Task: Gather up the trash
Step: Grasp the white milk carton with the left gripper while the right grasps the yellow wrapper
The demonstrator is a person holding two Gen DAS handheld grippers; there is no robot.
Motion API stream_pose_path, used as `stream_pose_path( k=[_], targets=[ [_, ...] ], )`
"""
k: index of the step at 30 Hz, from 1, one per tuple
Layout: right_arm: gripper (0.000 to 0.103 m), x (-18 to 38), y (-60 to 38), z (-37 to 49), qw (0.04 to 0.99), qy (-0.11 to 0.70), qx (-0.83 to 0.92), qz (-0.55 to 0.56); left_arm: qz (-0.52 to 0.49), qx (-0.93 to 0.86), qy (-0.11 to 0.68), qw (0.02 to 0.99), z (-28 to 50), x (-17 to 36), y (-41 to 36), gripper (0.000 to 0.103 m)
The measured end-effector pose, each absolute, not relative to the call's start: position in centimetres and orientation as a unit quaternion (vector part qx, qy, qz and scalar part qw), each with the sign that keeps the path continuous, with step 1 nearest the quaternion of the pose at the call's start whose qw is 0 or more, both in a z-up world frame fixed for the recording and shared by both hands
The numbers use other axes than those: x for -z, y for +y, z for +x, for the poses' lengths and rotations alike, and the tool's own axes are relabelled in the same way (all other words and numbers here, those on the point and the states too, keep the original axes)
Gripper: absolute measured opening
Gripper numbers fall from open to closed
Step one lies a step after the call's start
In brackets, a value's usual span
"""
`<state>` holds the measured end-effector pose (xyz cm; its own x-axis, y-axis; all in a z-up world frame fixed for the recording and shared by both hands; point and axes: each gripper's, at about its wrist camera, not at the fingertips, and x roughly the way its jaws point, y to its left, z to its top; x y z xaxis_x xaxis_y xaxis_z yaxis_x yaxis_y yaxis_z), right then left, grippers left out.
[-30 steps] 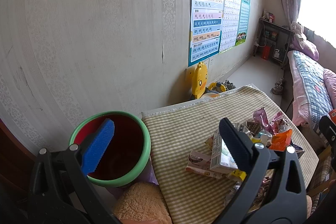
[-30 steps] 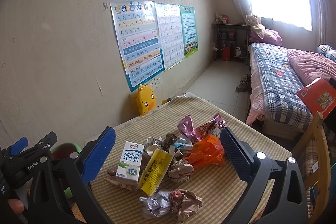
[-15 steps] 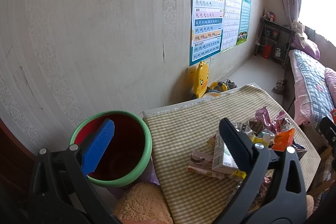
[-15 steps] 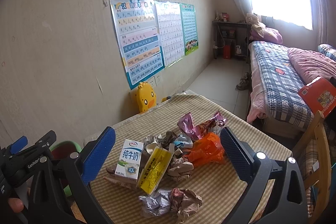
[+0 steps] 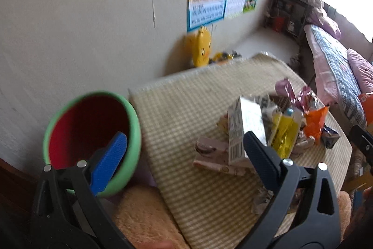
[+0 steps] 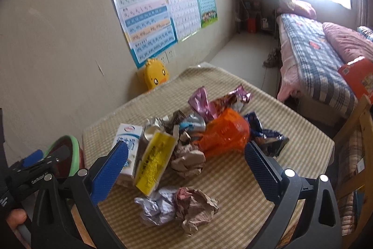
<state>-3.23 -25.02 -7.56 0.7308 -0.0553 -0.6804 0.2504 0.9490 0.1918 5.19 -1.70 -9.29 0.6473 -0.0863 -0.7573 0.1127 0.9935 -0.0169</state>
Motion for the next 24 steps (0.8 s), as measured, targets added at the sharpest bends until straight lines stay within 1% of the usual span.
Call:
stream_pose_path(
  k=[4, 7, 11, 12, 15, 17, 18, 19, 20, 21, 24],
  targets=[
    [0.095, 8.9, -25.6, -2.8, 0.915, 0.368, 0.085, 0.141, 0.033, 0.087, 0.429, 0.899, 6.2, 10.8, -3.8, 0.097],
    [0.095, 9.7, -26.1, -2.7, 0.91, 0.377, 0.081, 0.153, 0.058, 0.122, 0.437, 0.889, 7.1, 11.4, -6.4, 0.094],
    [0.095, 10.3, -26.8, -2.7, 0.906, 0.382, 0.077, 0.164, 0.082, 0.147, 0.464, 0.87, 9.2, 13.4, -9.7, 0.082],
    [0.095, 10.4, -27.0, -2.8, 0.906, 0.382, 0.075, 0.168, 0.078, 0.15, 0.474, 0.864, 9.8, 14.0, -10.2, 0.081],
    [0.095, 10.6, -27.4, -3.0, 0.905, 0.38, 0.073, 0.175, 0.073, 0.154, 0.51, 0.843, 11.1, 15.8, -11.4, 0.081],
    [0.095, 10.7, -27.5, -3.1, 0.904, 0.381, 0.072, 0.178, 0.087, 0.149, 0.513, 0.841, 11.1, 16.3, -11.8, 0.081],
    [0.095, 10.8, -27.6, -3.1, 0.904, 0.381, 0.071, 0.181, 0.092, 0.149, 0.514, 0.84, 11.1, 16.5, -11.9, 0.079],
    [0.095, 10.9, -27.7, -3.1, 0.903, 0.381, 0.071, 0.184, 0.095, 0.149, 0.516, 0.838, 11.1, 16.7, -12.0, 0.074],
    [0.095, 11.0, -27.8, -3.1, 0.902, 0.382, 0.07, 0.186, 0.093, 0.151, 0.519, 0.836, 11.0, 16.8, -11.9, 0.061],
    [0.095, 11.1, -27.8, -3.1, 0.901, 0.384, 0.07, 0.188, 0.083, 0.155, 0.522, 0.835, 10.8, 16.8, -11.7, 0.055],
    [0.095, 11.4, -27.9, -3.0, 0.899, 0.387, 0.066, 0.193, 0.069, 0.157, 0.515, 0.84, 10.2, 16.1, -11.1, 0.054]
  ],
)
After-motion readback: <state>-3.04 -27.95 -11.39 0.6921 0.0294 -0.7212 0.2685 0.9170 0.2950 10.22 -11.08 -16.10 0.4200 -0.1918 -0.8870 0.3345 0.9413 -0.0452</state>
